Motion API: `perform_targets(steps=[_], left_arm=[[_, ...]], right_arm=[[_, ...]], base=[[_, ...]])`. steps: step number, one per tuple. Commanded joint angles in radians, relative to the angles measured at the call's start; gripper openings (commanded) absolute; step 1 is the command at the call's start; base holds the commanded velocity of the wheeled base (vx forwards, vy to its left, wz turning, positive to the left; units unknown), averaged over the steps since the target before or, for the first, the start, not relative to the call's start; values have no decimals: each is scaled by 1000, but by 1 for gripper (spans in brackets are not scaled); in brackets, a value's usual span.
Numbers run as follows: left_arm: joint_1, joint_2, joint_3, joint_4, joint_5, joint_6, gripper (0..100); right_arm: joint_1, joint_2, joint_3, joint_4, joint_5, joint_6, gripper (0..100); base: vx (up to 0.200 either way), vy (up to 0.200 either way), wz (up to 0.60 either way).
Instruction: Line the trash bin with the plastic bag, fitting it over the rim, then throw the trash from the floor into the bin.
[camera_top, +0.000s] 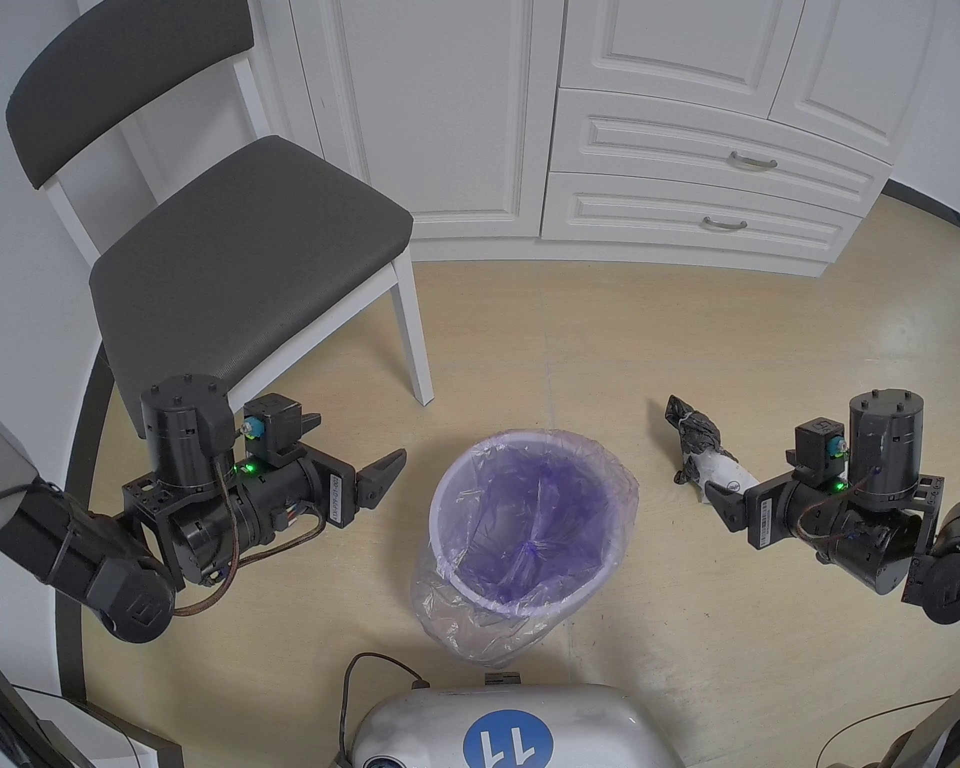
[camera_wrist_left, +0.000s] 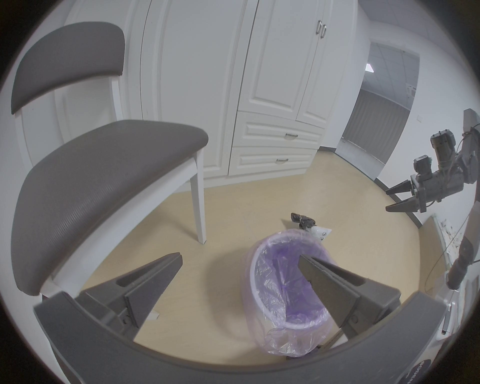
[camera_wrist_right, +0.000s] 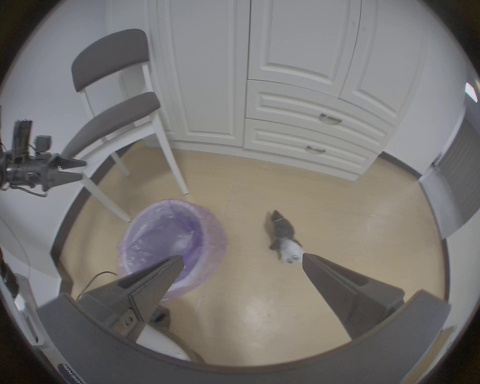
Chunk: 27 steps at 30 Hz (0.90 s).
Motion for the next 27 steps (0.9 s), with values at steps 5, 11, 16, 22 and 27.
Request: perform_targets(steps=[5,11,16,22,27], left_arm=[[-55,-84,58,-41,11,5,100],[-91,-165,105,-41,95,5,100],[-111,-204,112,-41,95,3,100],[-121,-213,110,-41,95,3,100],[-125,-225,110,-41,95,5,100]], right_arm=[[3,-37,-9,13,-79,-25,100],[-46,-57,-47,94,-59,-39,100],[-98,-68,-113,232,39,7,100],[-180,-28,-262,449,199,134,100],[-229,55,-340,495,259,205,100]], base=[[0,0,0],[0,0,0],[0,0,0],[0,0,0],[0,0,0]])
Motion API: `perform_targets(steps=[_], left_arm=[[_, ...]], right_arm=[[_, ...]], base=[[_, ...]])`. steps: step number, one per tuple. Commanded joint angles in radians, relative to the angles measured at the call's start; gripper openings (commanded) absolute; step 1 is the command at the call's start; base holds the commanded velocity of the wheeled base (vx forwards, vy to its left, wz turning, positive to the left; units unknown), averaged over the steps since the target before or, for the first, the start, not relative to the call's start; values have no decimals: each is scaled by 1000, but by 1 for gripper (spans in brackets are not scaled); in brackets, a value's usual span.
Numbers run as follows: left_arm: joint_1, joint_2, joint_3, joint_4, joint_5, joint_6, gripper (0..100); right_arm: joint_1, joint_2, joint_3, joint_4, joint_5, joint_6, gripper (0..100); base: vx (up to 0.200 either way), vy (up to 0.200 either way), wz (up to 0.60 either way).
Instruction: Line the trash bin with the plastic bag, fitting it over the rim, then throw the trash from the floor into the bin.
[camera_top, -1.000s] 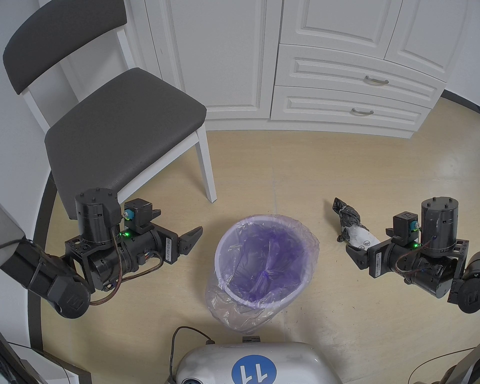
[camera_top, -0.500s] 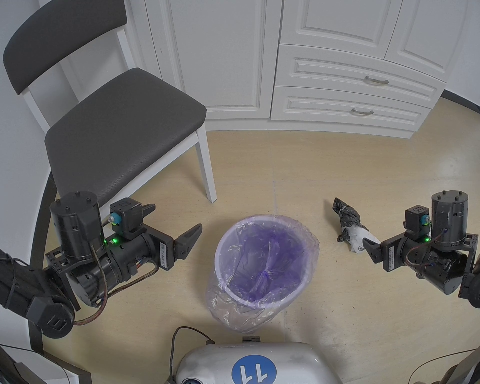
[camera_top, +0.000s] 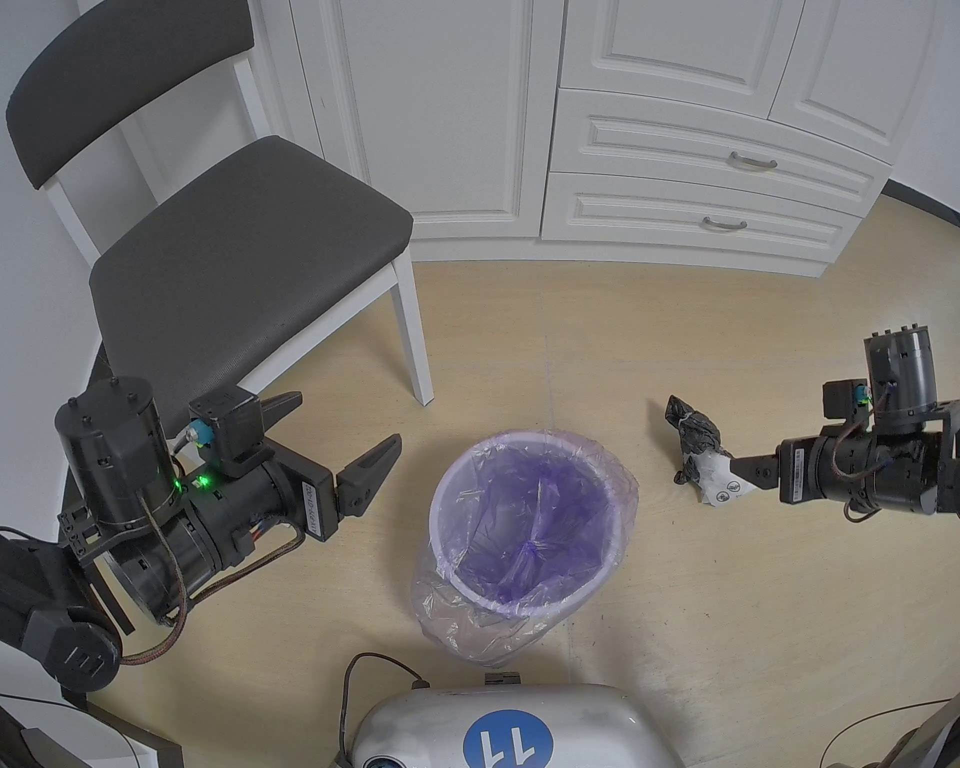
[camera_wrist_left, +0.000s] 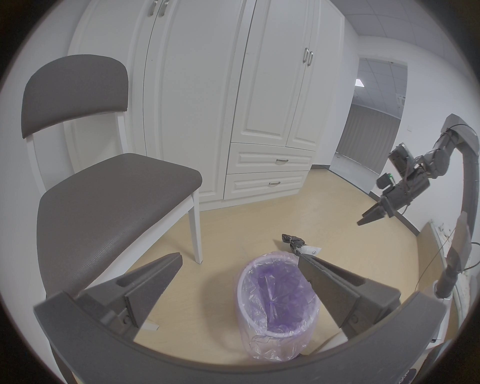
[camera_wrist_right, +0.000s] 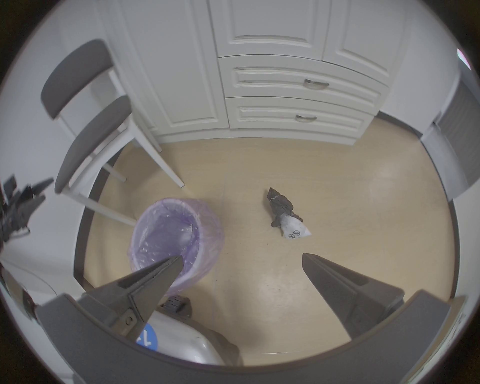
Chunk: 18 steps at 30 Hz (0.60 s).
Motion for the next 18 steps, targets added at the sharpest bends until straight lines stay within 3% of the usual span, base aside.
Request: perform_targets(steps=[1,18], left_arm=[[-12,-20,1,0,0,1,100],[-33,-38,-10,0,2,4,100]], right_arm=[[-64,98,-85,29,42,43,100],[-202,449,-309,26,166,208,100]], base=[[0,0,0],[0,0,0]])
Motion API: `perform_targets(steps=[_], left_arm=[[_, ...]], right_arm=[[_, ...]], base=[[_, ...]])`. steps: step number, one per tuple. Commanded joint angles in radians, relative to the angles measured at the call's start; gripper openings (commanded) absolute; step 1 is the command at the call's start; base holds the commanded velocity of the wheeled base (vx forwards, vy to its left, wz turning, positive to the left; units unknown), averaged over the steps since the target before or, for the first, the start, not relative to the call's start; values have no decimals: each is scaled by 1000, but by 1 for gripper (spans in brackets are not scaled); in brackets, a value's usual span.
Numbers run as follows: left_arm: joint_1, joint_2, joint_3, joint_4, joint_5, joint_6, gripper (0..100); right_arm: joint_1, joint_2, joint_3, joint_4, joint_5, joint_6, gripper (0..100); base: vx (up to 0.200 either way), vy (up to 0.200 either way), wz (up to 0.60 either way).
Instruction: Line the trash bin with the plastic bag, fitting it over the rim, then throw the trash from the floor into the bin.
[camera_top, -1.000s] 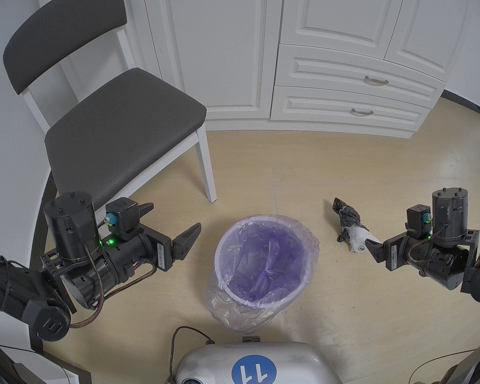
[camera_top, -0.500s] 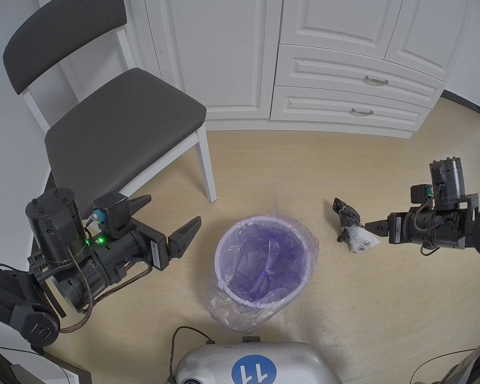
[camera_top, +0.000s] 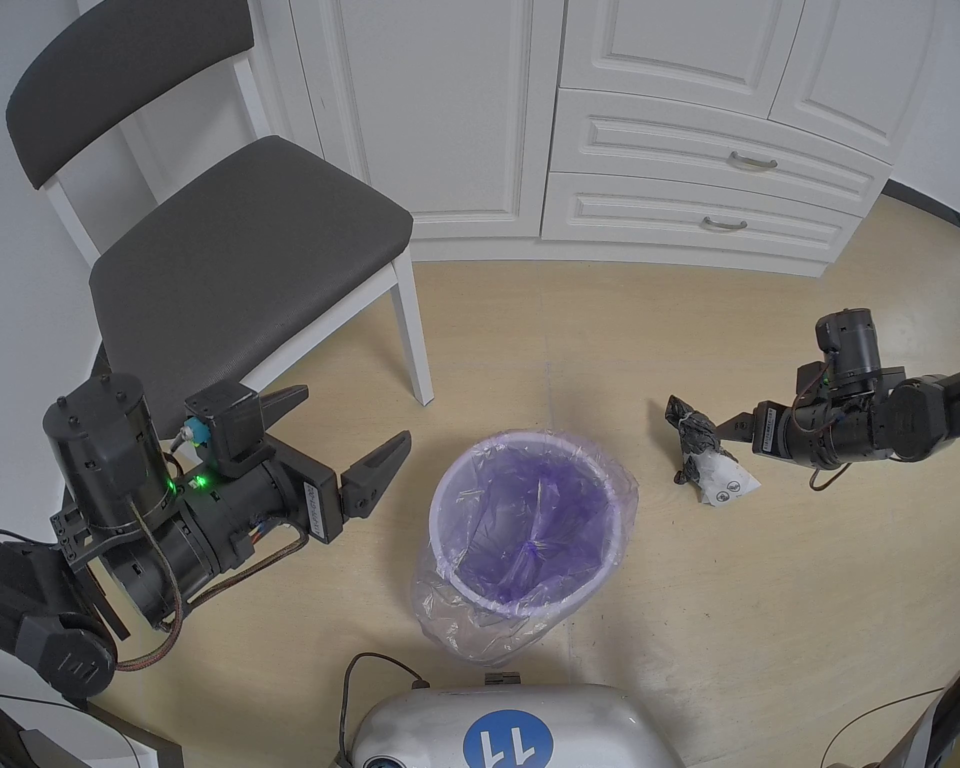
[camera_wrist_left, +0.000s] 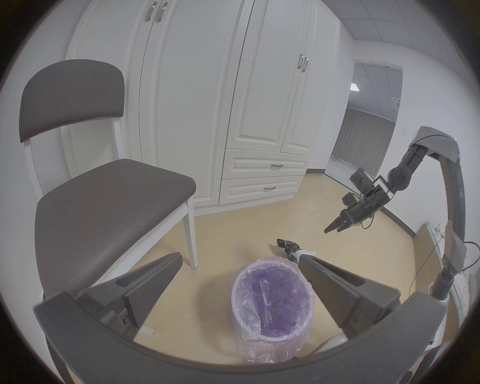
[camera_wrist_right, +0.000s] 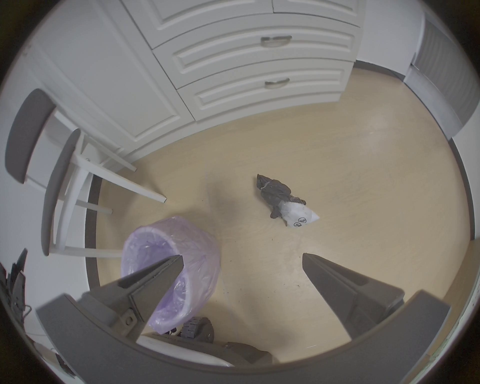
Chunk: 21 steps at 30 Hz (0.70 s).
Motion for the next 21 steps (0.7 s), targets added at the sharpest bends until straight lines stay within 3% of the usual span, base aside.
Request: perform_targets(steps=[1,21], left_arm=[[-5,-14,-6,-1,1,2,100],[-9,-41,5,-1,1,47,100]], right_arm=[[-37,190,-92,-5,16,35,100],[-74,569,-576,1,21,52,100]], base=[[0,0,0],[0,0,0]])
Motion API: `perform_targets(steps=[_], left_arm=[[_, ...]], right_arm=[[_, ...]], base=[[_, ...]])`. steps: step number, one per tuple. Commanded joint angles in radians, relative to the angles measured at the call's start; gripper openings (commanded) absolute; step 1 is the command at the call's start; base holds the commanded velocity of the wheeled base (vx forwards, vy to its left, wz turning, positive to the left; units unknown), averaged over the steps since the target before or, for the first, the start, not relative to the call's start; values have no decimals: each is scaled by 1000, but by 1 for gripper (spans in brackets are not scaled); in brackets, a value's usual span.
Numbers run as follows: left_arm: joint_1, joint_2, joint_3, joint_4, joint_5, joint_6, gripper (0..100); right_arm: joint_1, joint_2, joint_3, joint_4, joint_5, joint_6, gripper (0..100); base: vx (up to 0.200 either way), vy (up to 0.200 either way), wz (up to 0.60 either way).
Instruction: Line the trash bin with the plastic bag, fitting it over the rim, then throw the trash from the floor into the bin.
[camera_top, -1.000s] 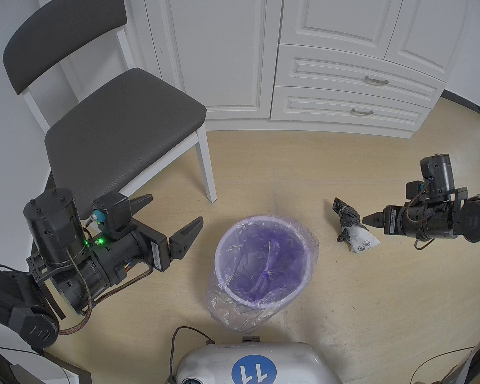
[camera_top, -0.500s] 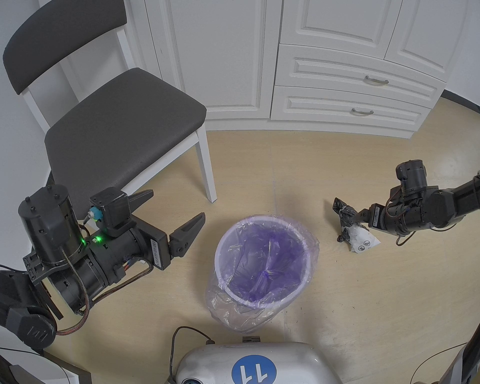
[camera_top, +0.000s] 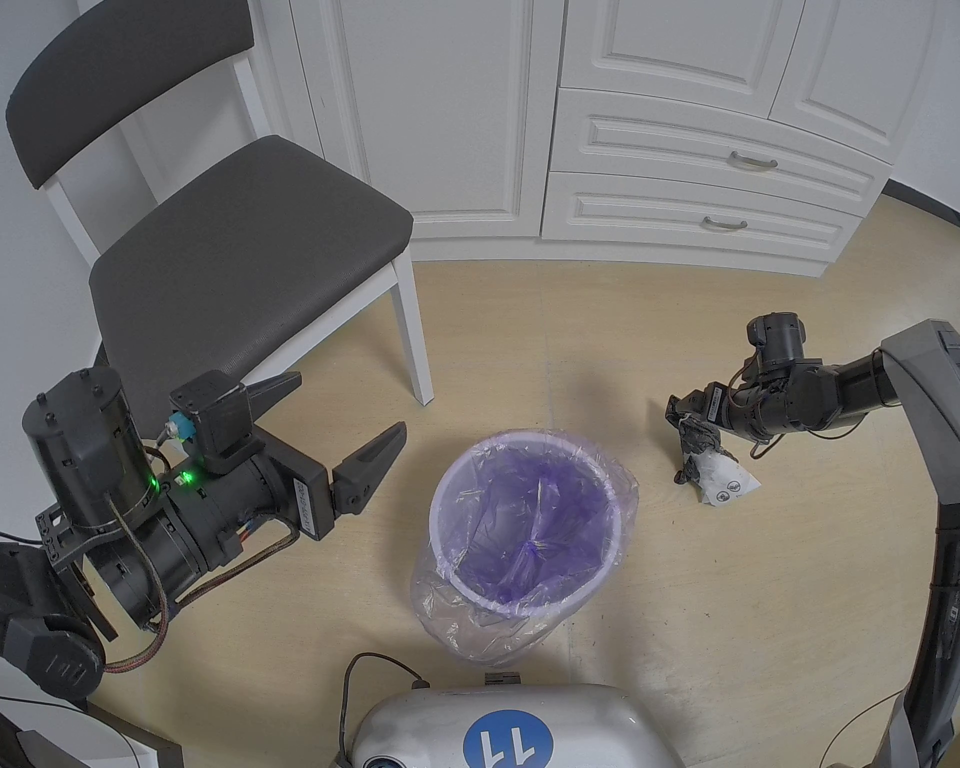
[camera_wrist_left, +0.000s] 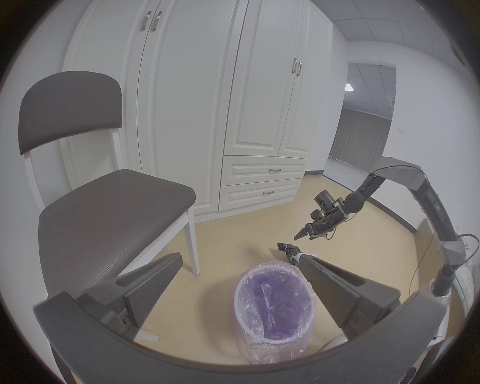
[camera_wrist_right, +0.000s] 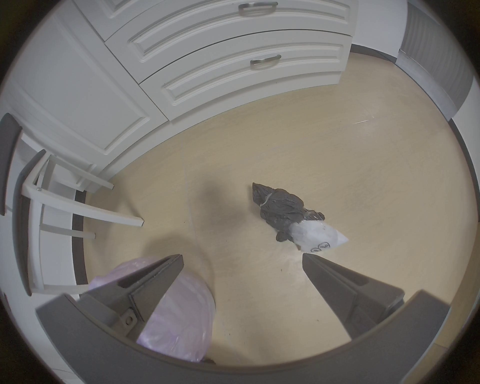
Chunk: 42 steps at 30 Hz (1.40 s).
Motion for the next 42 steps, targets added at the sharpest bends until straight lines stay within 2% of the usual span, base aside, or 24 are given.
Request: perform_targets(steps=[1,14,31,42], left_arm=[[0,-5,4,-2,0,10,100],[-2,4,4,-2,0,10,100],[-2,10,5,-2,-1,10,100],[-3,10,7,-2,-1,10,100]], right_arm=[[-18,105,-91,-1,0,-2,100],[-74,262,-293,-41,-2,30,100],[-76,403,-307,-341,-12,59,100],[-76,460,-309,-461,-14,59,100]], base=[[0,0,0],[0,0,0],[0,0,0],[0,0,0]])
